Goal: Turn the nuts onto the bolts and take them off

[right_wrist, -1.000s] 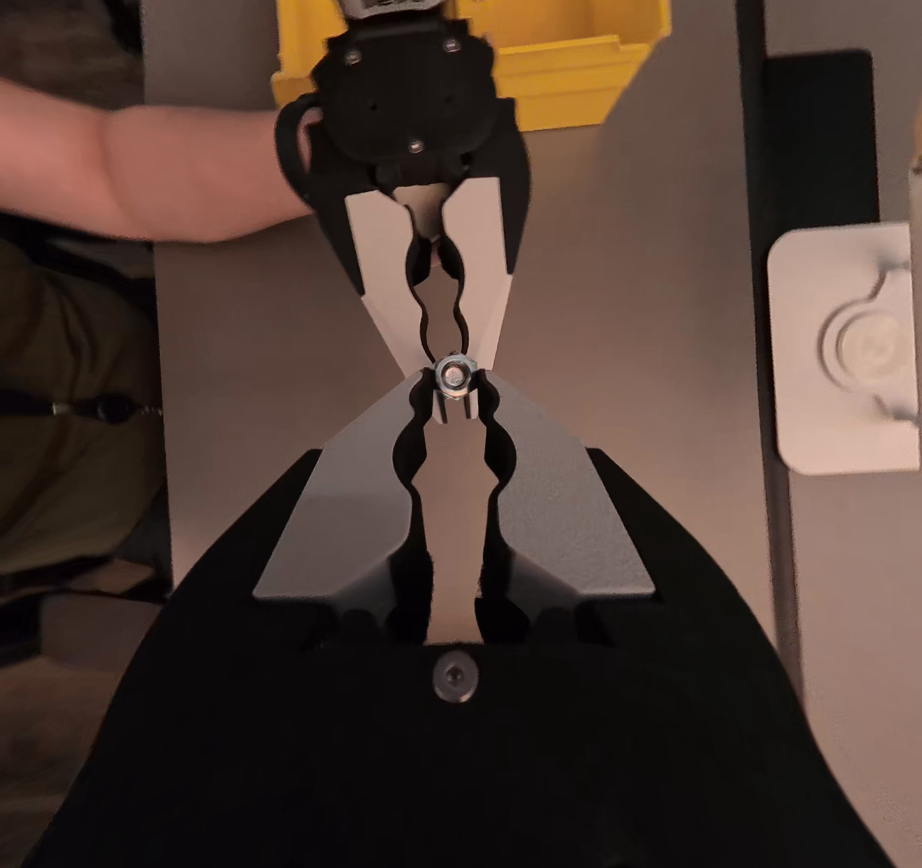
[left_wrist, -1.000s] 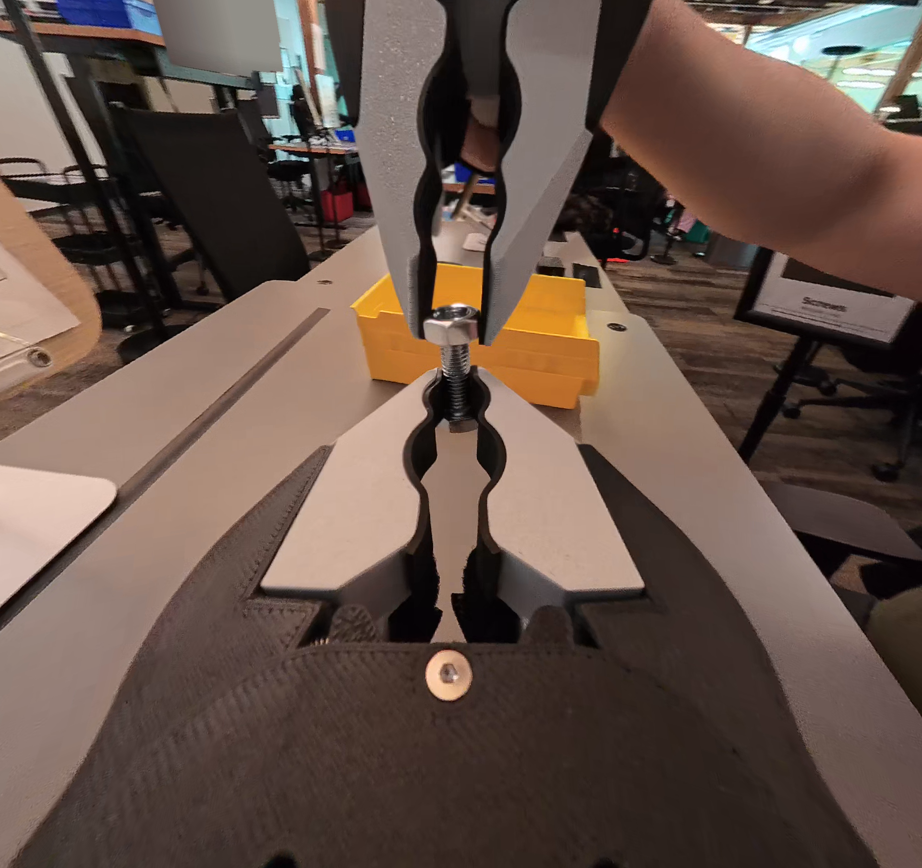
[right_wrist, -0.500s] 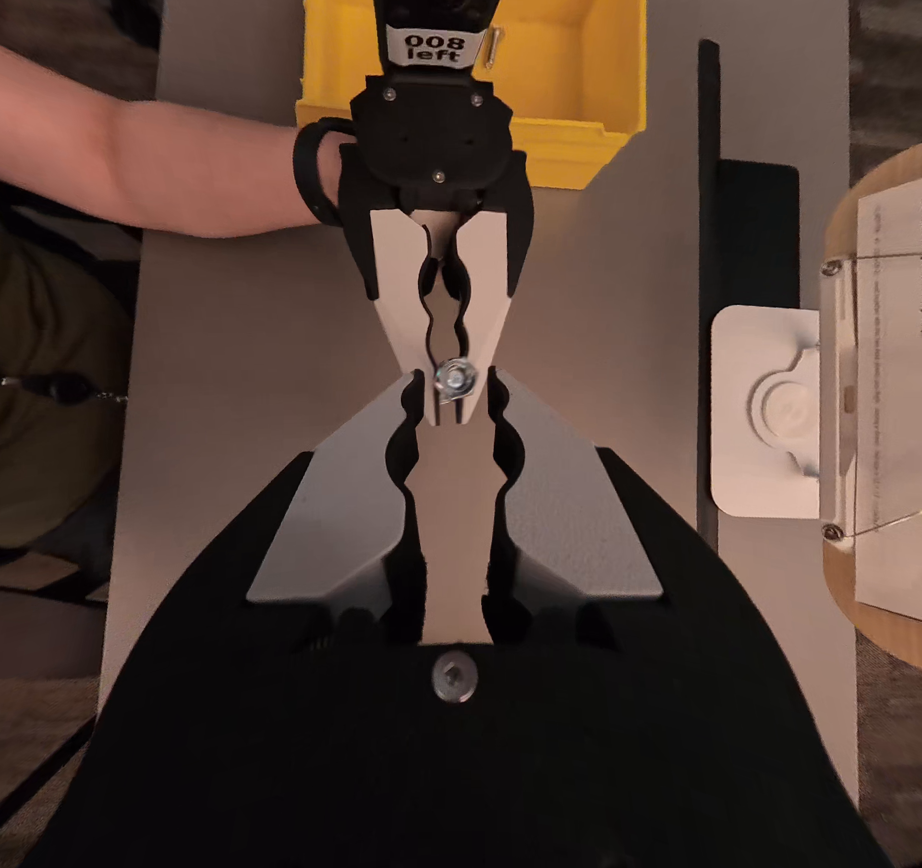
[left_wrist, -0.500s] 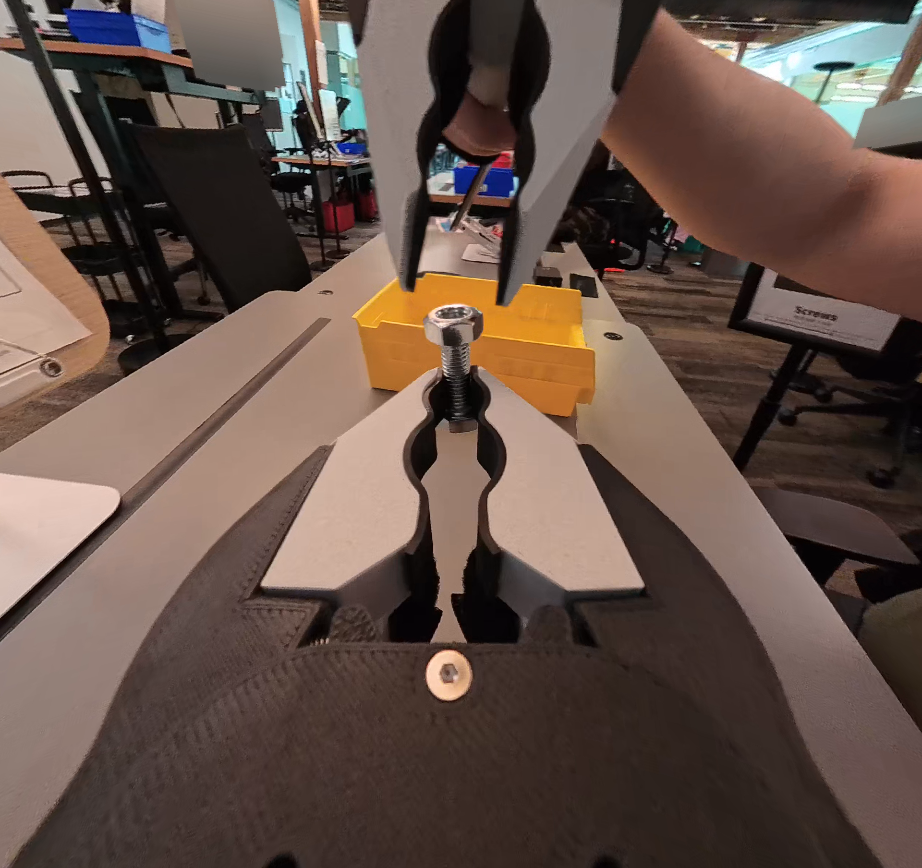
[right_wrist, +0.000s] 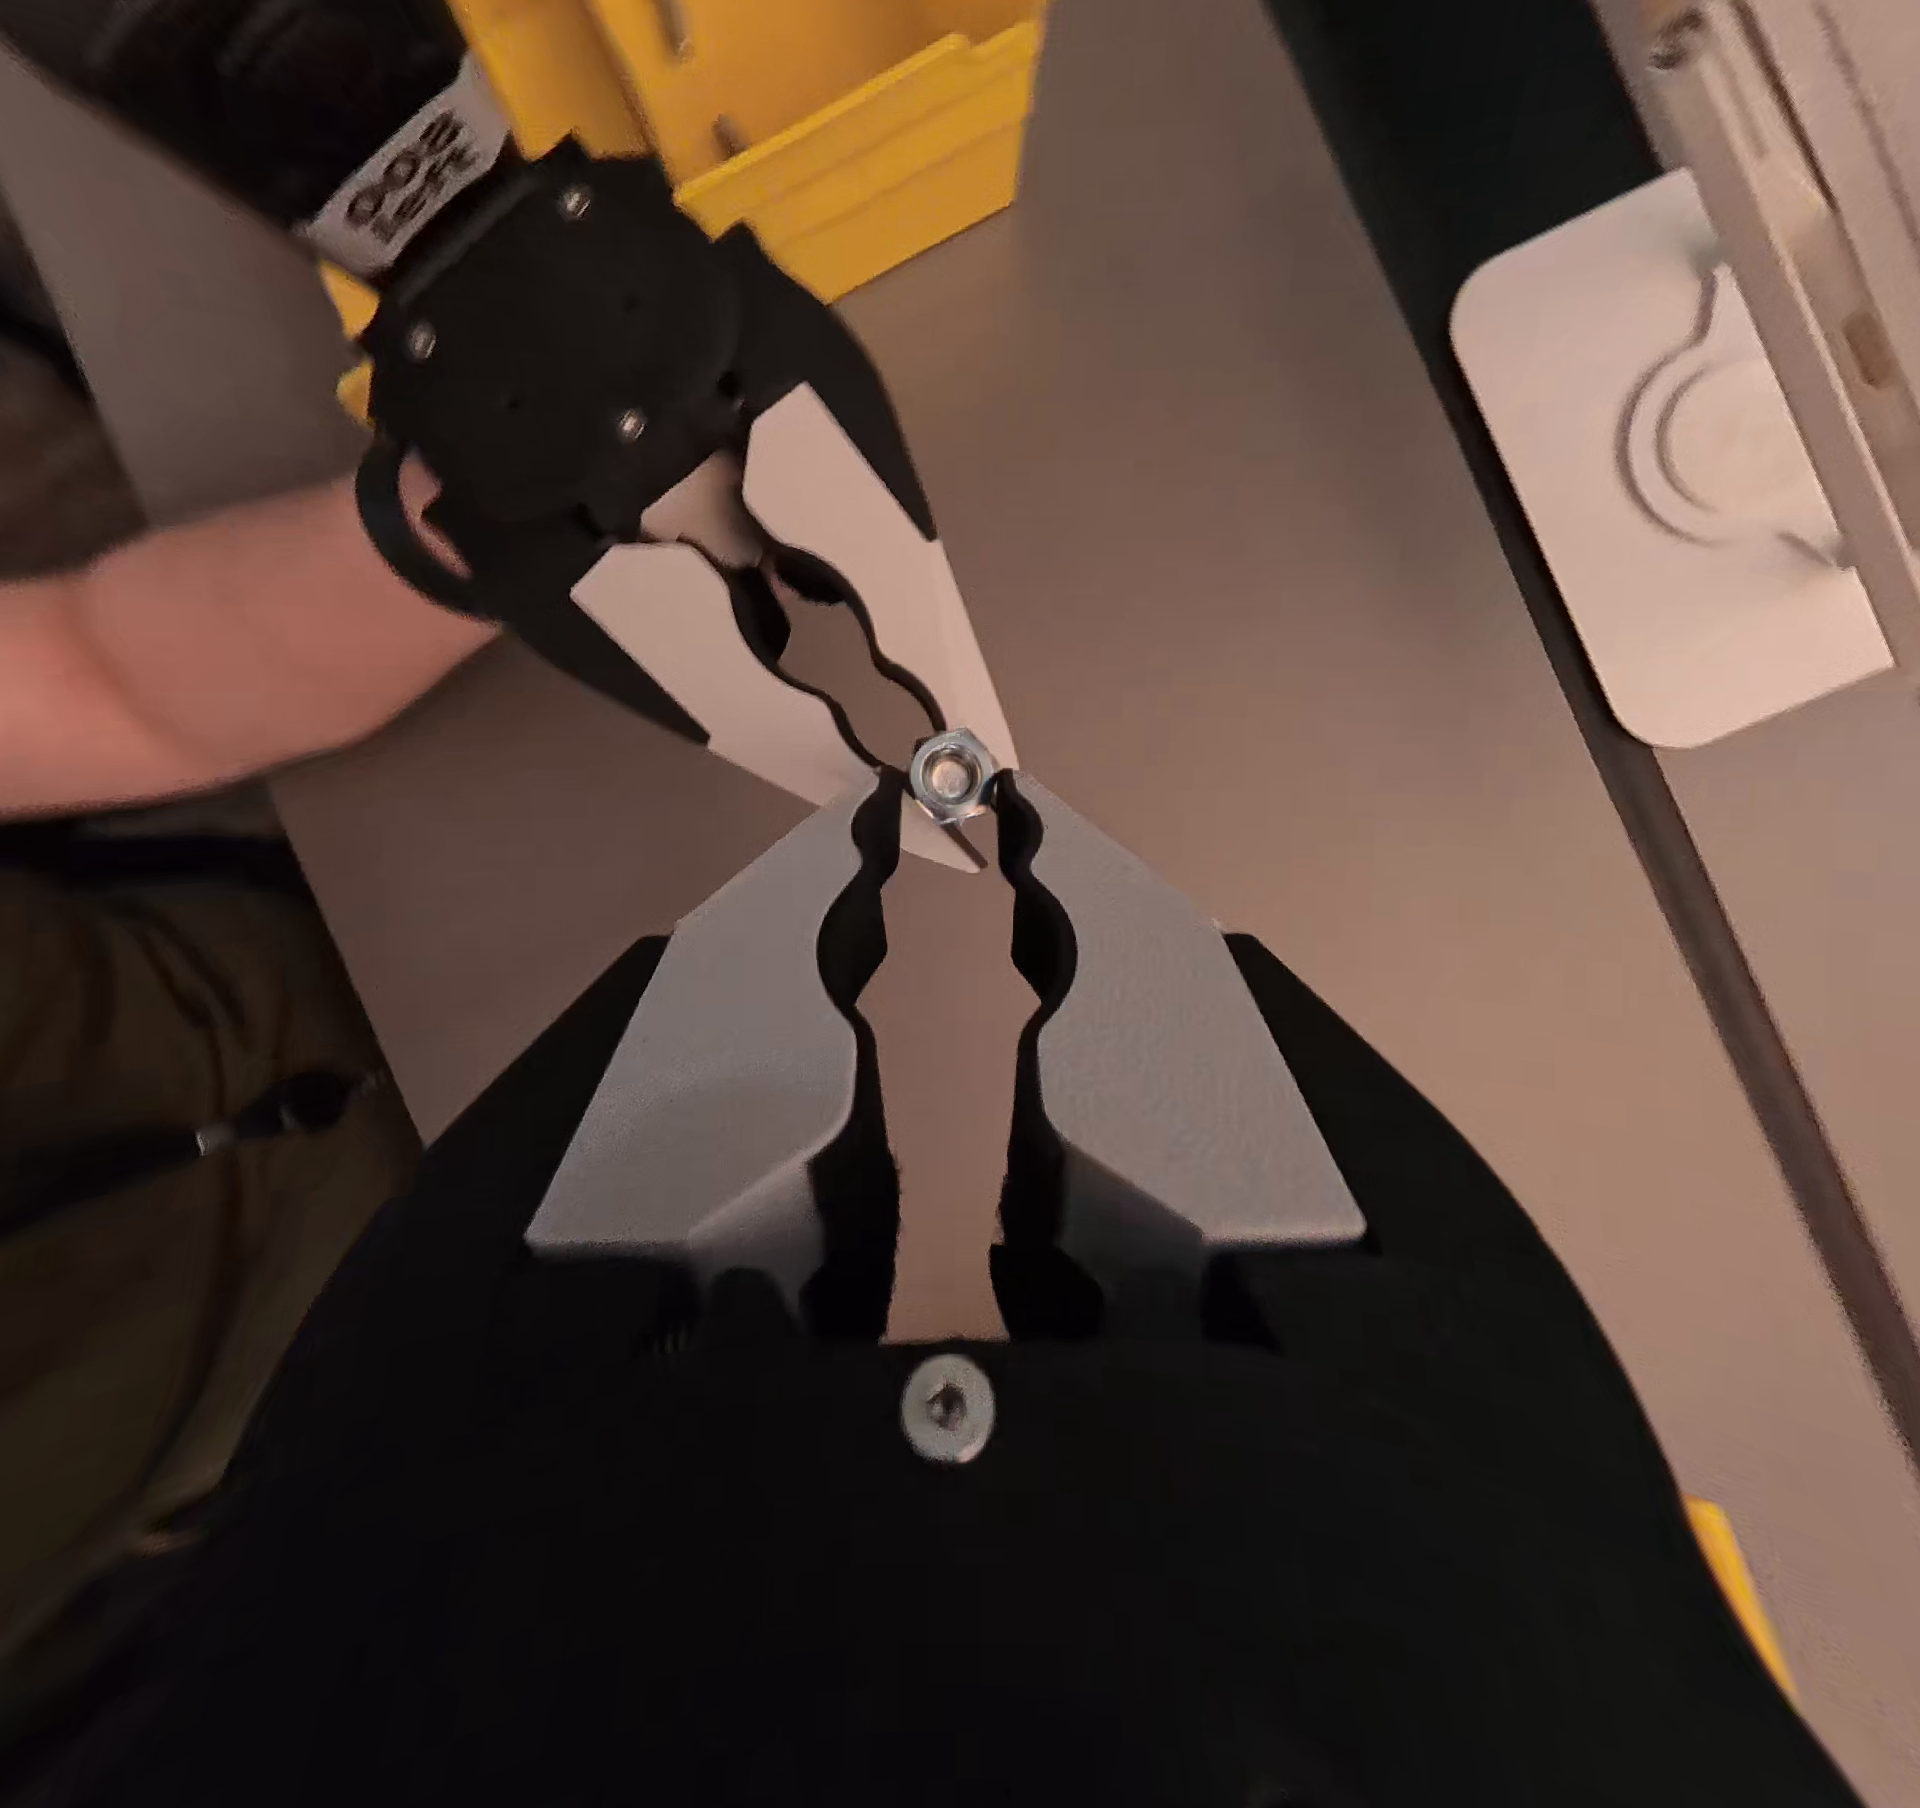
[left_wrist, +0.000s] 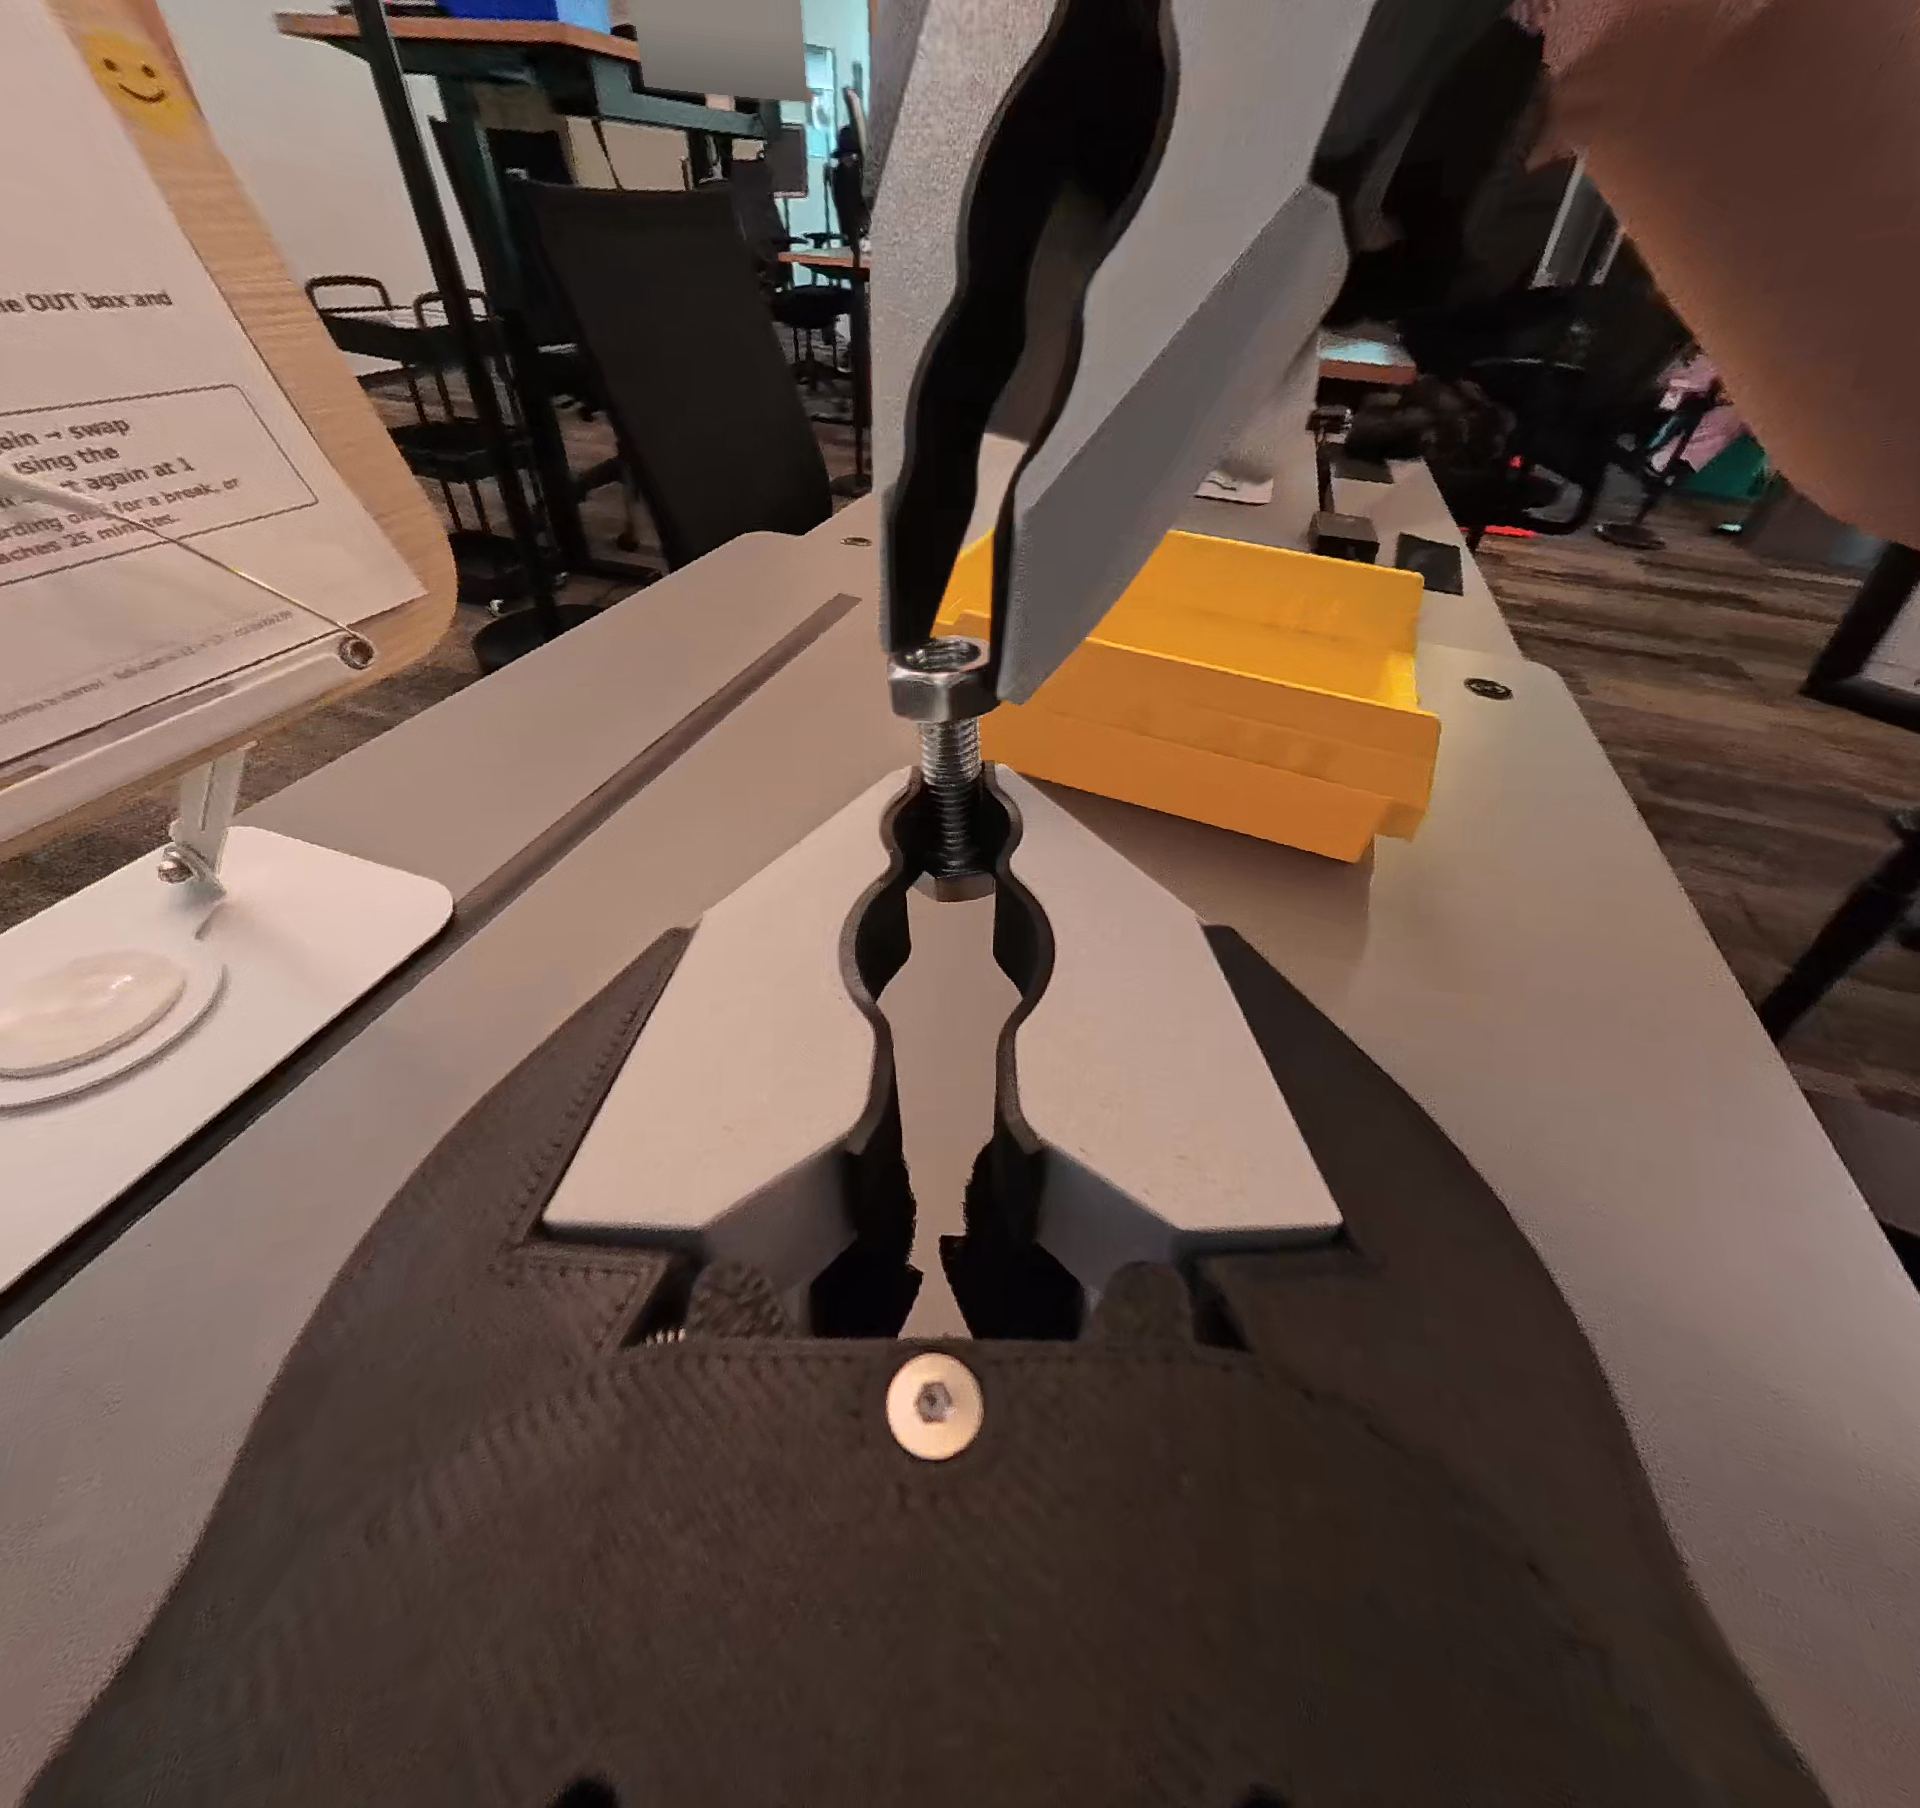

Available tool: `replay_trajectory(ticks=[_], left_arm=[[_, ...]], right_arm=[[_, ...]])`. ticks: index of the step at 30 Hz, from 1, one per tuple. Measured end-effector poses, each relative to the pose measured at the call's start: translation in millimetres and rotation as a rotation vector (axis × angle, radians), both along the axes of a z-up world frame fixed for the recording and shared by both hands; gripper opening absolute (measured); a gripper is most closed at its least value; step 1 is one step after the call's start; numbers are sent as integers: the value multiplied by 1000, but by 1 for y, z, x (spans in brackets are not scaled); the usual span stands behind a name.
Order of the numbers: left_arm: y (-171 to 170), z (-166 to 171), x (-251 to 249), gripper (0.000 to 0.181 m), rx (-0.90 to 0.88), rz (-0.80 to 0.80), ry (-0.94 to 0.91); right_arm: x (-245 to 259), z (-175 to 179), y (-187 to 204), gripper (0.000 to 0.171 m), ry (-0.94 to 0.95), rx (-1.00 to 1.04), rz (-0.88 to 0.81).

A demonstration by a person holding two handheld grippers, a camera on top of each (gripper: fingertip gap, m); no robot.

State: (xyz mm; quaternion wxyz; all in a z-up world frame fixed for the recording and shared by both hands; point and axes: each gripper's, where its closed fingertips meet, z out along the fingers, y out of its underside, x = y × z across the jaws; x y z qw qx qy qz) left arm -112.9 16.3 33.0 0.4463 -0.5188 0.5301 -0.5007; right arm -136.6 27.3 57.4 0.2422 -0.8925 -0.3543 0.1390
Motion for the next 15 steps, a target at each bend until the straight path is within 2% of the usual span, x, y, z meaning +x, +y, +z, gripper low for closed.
replay_trajectory(ticks=[2,5,7,9,11,15], left_arm=[[-1,1,0,7,-4,-10,-7],[-9,2,-3,7,-10,-66,-3],[-19,2,-6,7,-29,-142,5],[-32,5,-9,7,-40,-224,-14],[-43,7,-11,7,-46,-295,-26],[-51,2,-10,7,-28,-327,1]], right_arm=[[-6,2,-3,25,36,7,26],[2,7,-9,39,-83,117,247],[3,11,-21,38,-135,204,438],[-2,16,-29,35,-106,231,535],[-7,16,-35,33,-61,175,569],[-10,7,-50,22,-43,49,621]])
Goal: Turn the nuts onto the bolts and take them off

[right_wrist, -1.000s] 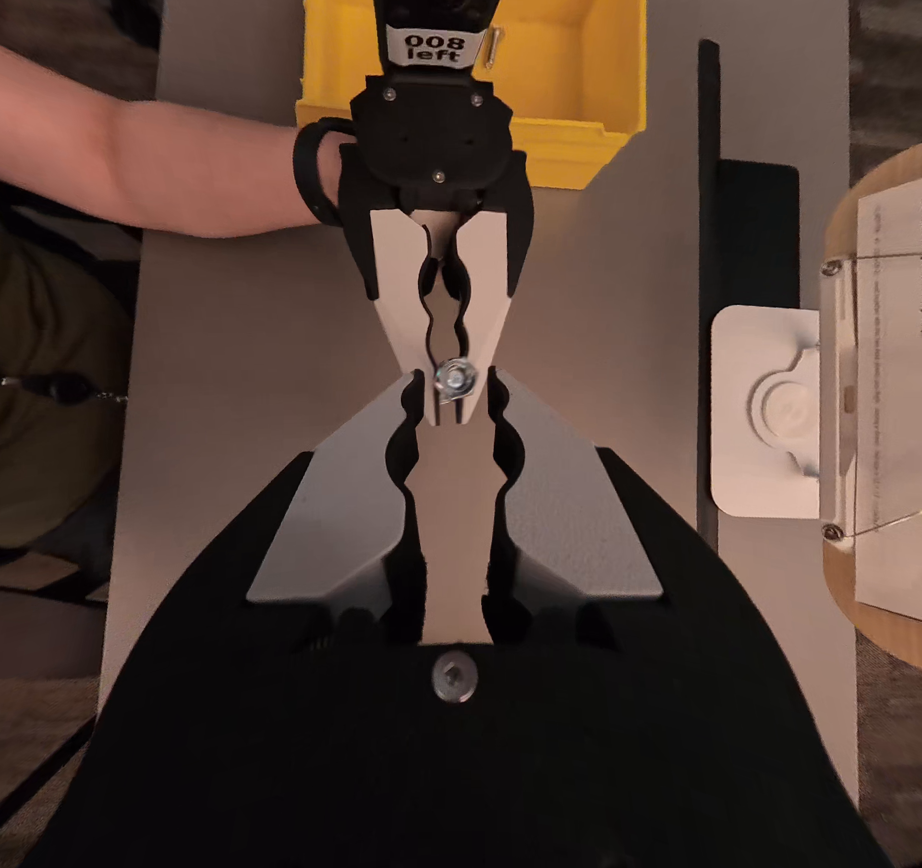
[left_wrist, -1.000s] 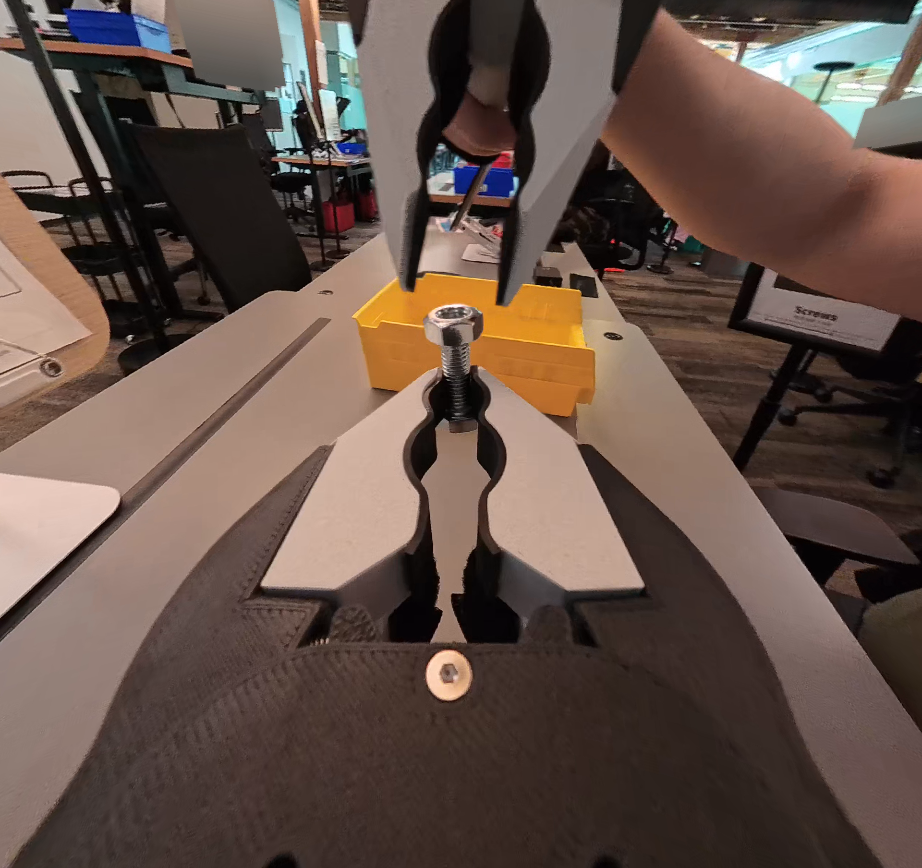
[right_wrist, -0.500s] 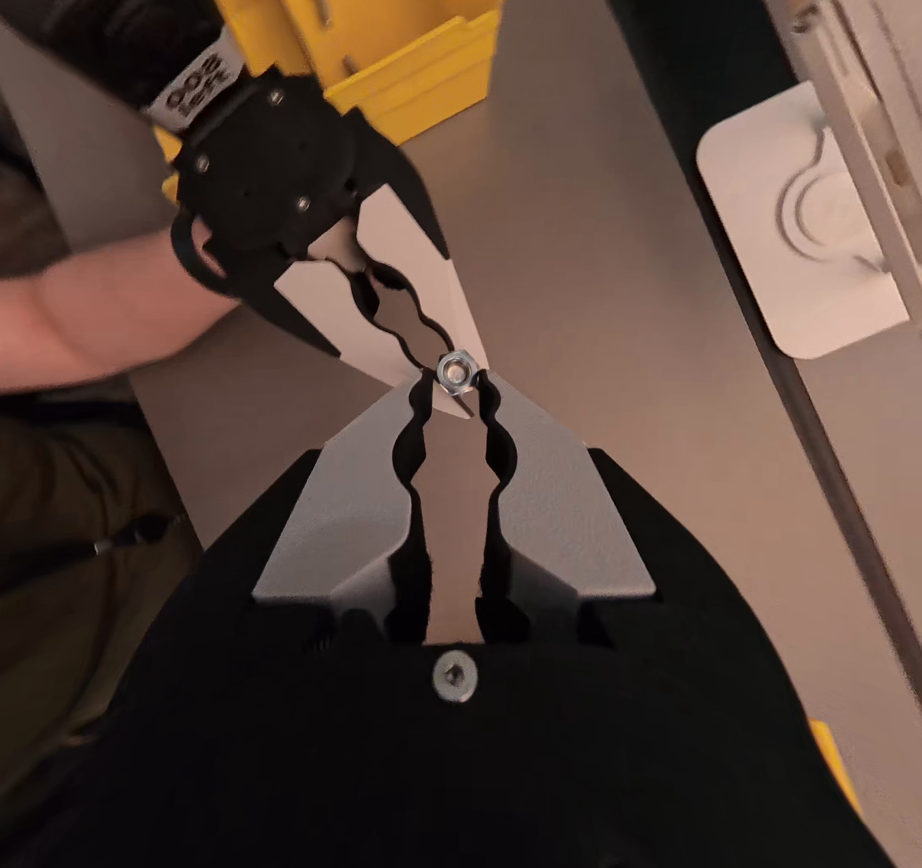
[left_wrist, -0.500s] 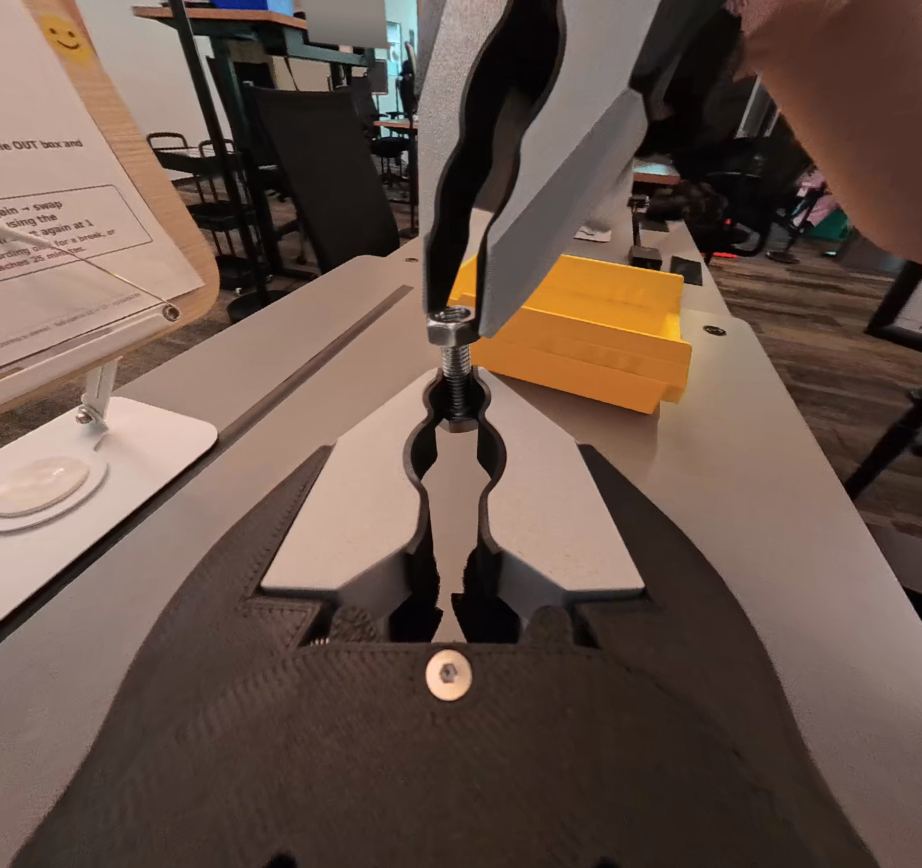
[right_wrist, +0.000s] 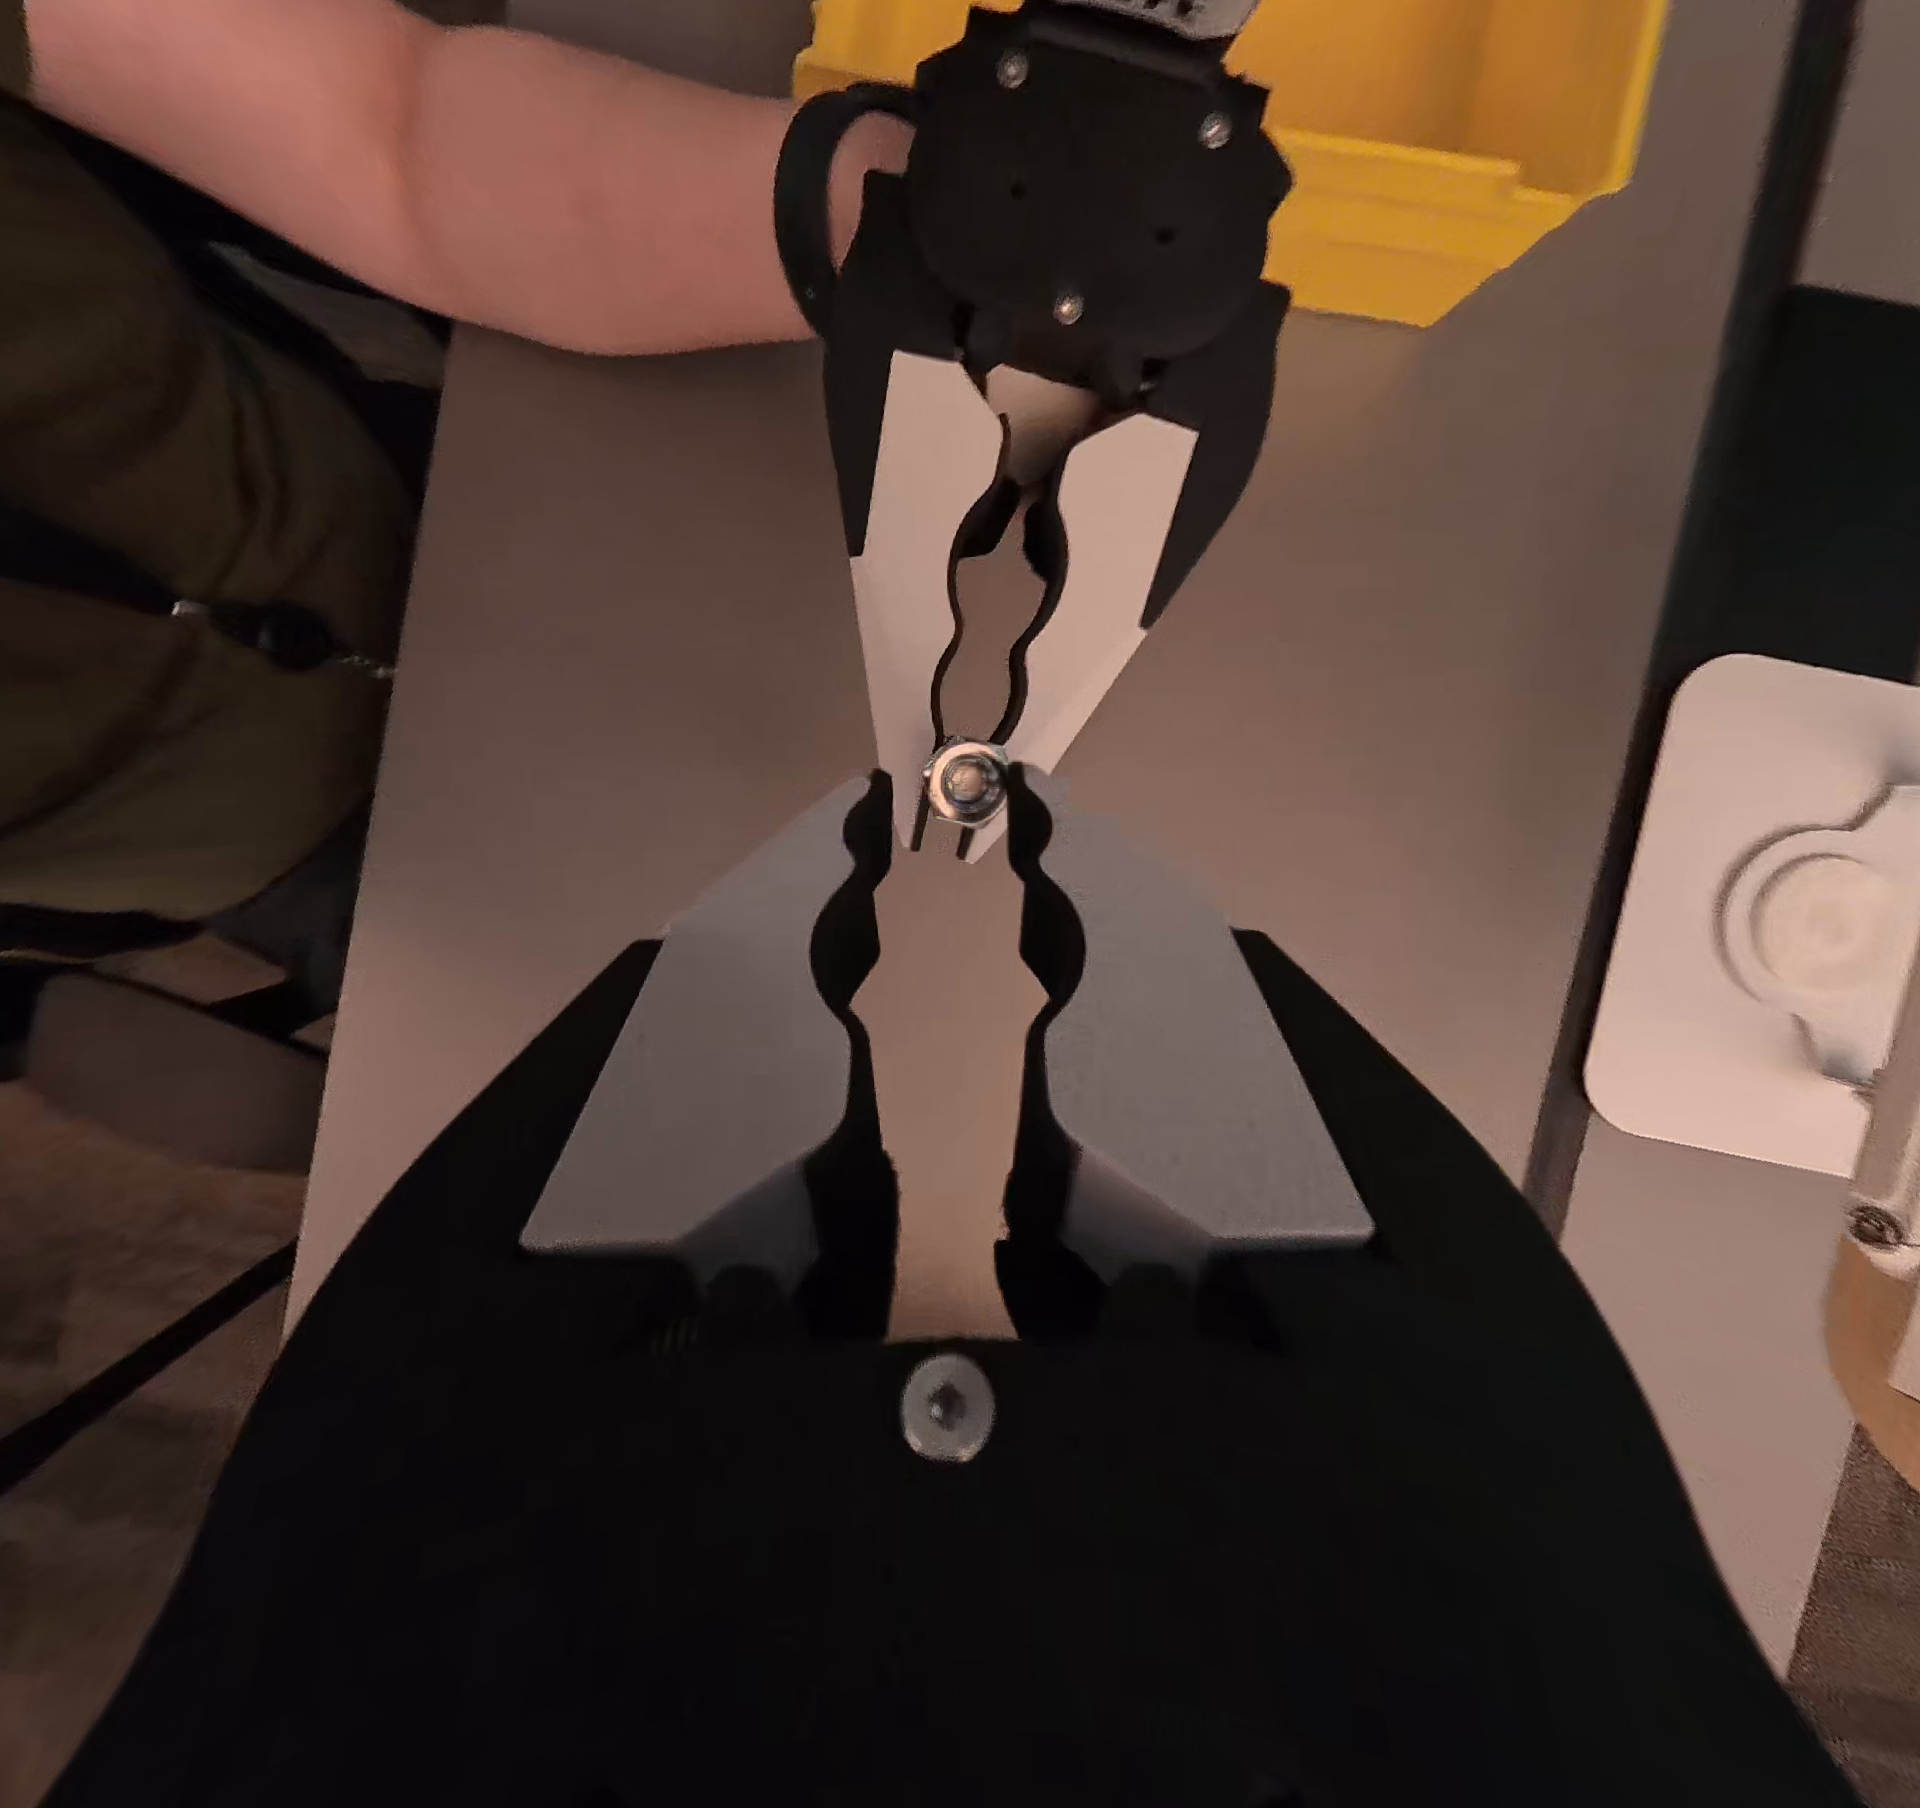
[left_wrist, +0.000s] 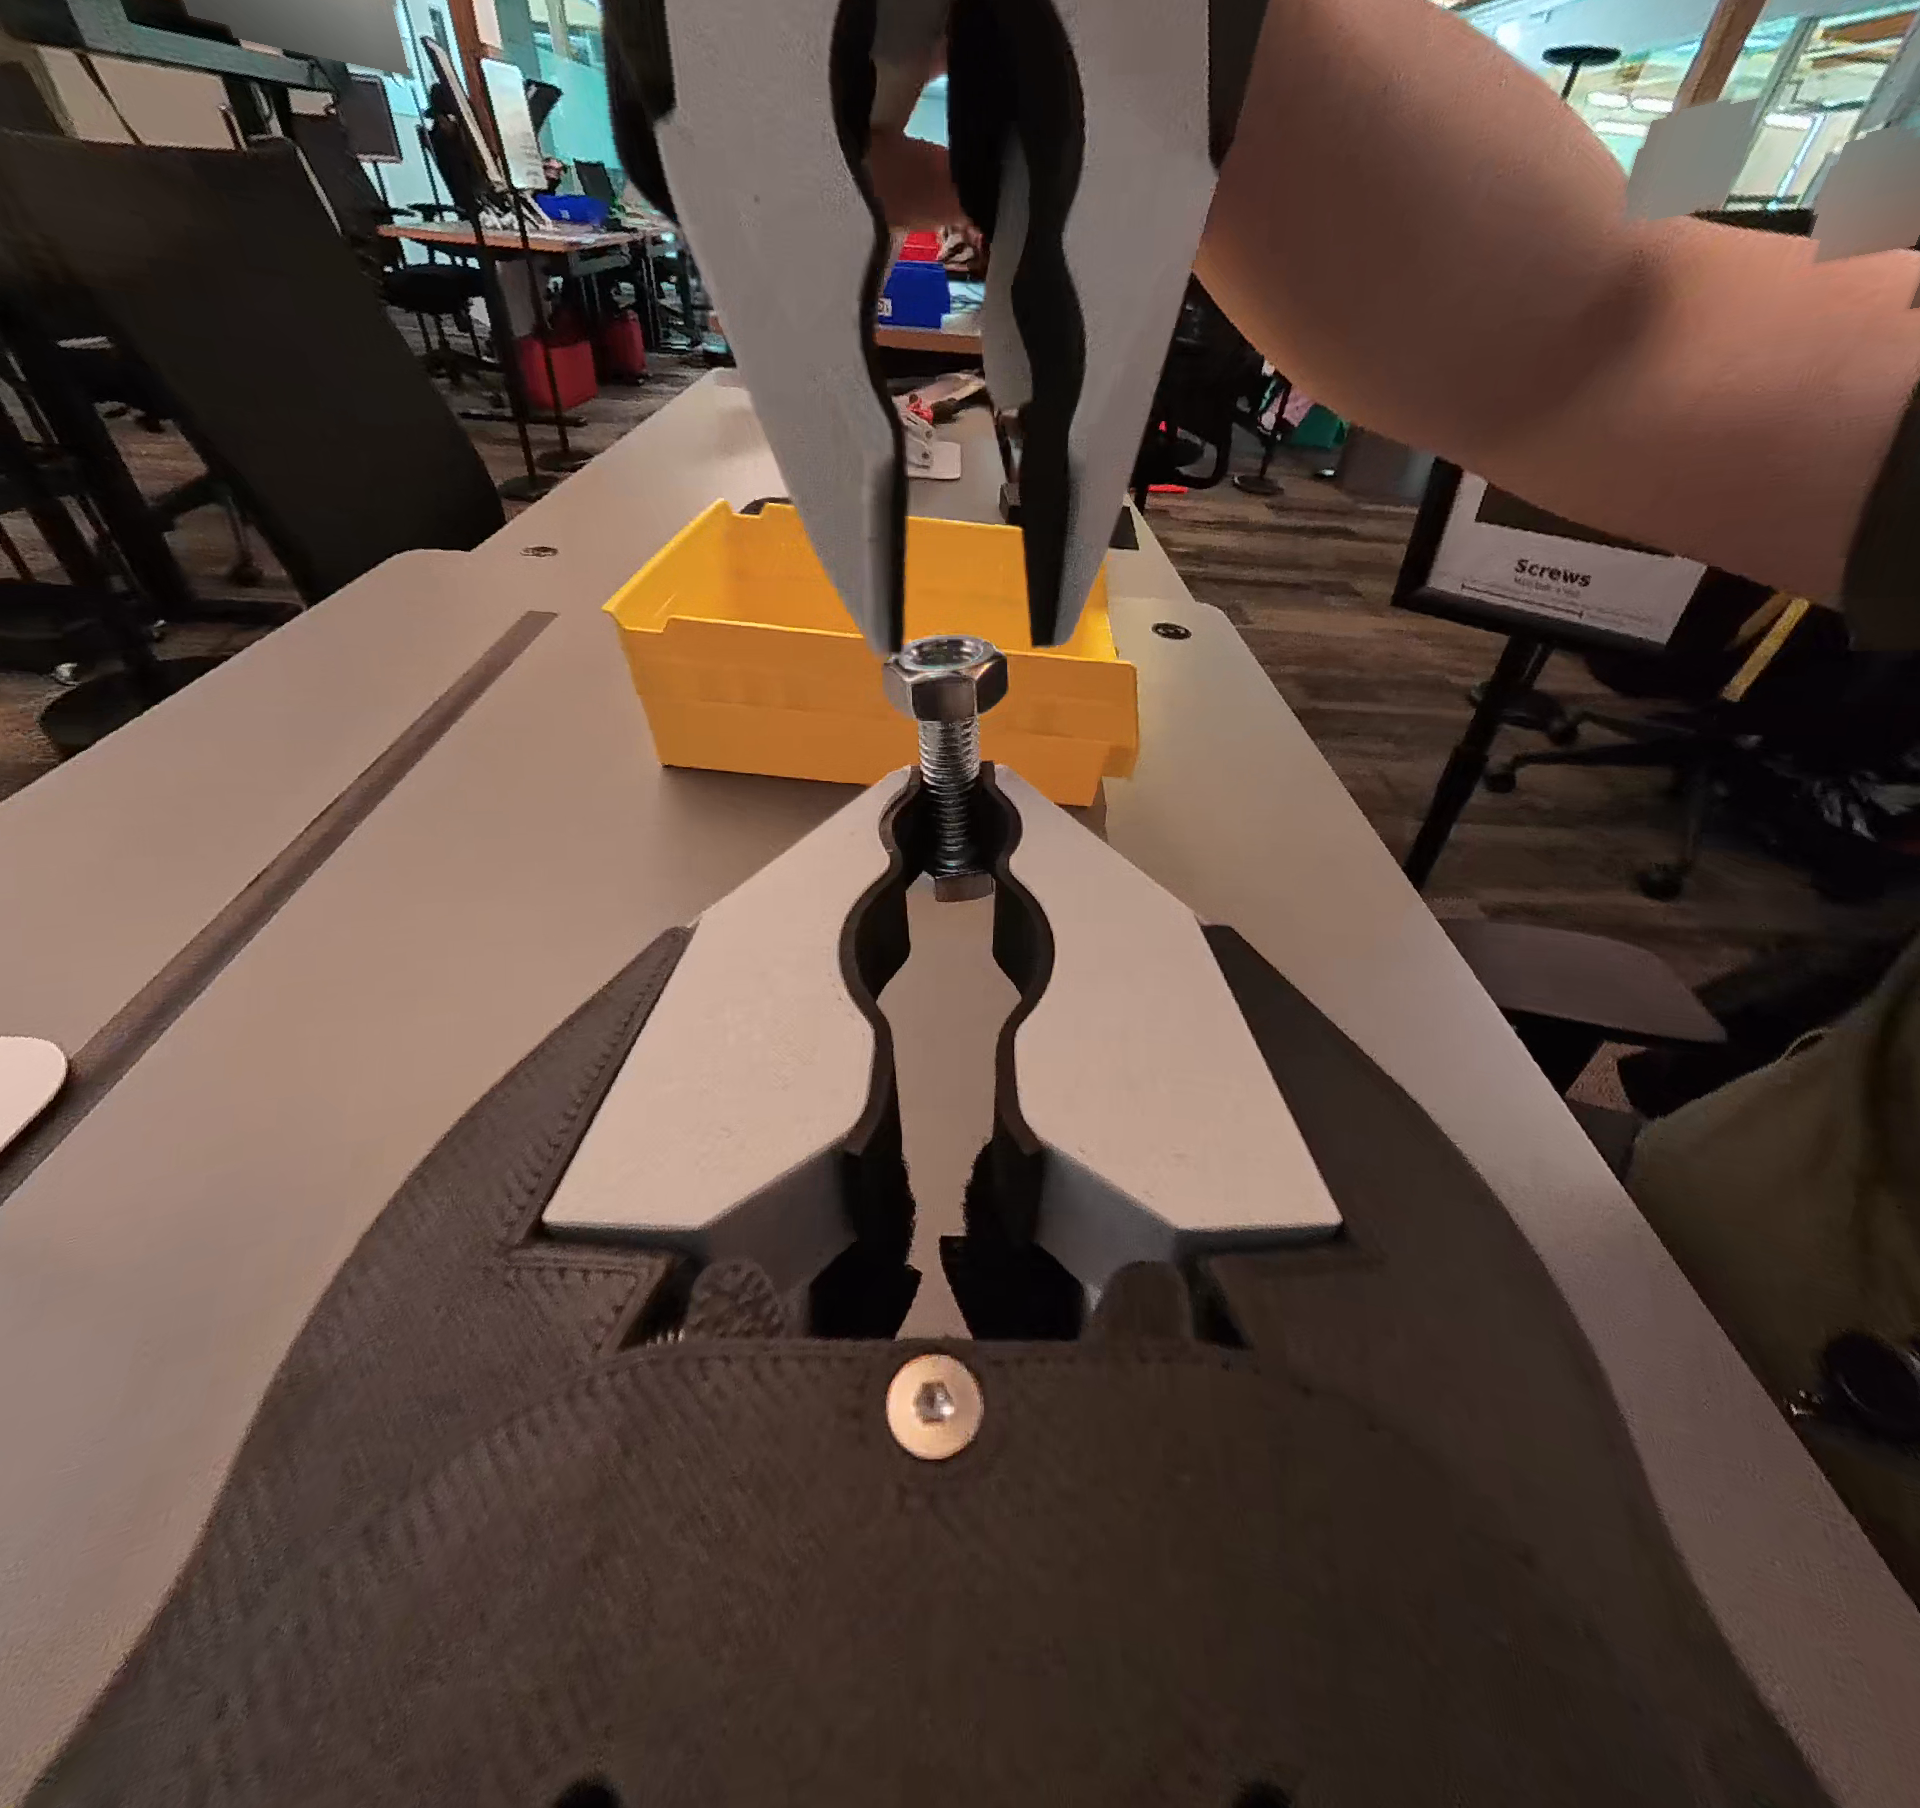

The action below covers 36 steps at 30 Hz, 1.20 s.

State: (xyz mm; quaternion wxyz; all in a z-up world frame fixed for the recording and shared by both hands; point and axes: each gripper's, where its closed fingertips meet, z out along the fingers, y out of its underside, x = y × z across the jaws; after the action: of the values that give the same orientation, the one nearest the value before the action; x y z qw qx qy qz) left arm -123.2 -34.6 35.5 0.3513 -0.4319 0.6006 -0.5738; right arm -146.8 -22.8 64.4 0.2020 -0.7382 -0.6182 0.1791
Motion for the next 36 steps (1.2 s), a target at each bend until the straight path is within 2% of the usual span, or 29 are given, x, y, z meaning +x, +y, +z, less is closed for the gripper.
replay_trajectory(ticks=[4,9,12,14,16,18,21,23,24,29,32,35,36], left_arm=[[-3,-2,2,7,8,-10,6],[-5,3,0,7,-14,-36,-27],[-8,9,-3,7,-24,-56,-54],[-8,11,-5,7,-23,-55,-63],[-7,12,-6,7,-21,-51,-68],[4,13,-5,7,-18,14,-65],[28,10,-1,7,-7,158,-47],[43,12,1,7,-21,254,-54],[46,14,1,7,-40,269,-63],[40,24,-7,7,-84,211,-98],[32,25,-10,7,-86,155,-94],[26,20,-8,7,-63,127,-69],[24,18,-6,7,-56,123,-63]], right_arm=[[-2,-3,-4,6,-9,-32,7],[-3,3,-4,26,6,-7,11],[-1,0,-3,26,-15,-8,17],[-2,-2,-3,17,-26,-37,5],[-5,-1,-2,17,-12,-69,-30],[-3,-1,9,17,-16,-77,-149],[1,-3,29,17,-4,-83,-429],[1,-1,43,17,60,-63,-627],[0,1,46,17,92,-58,-670],[1,15,44,32,107,40,-499],[-9,20,29,36,158,3,-320],[-9,9,26,34,139,-40,-305],[-8,4,26,25,121,-61,-312]])
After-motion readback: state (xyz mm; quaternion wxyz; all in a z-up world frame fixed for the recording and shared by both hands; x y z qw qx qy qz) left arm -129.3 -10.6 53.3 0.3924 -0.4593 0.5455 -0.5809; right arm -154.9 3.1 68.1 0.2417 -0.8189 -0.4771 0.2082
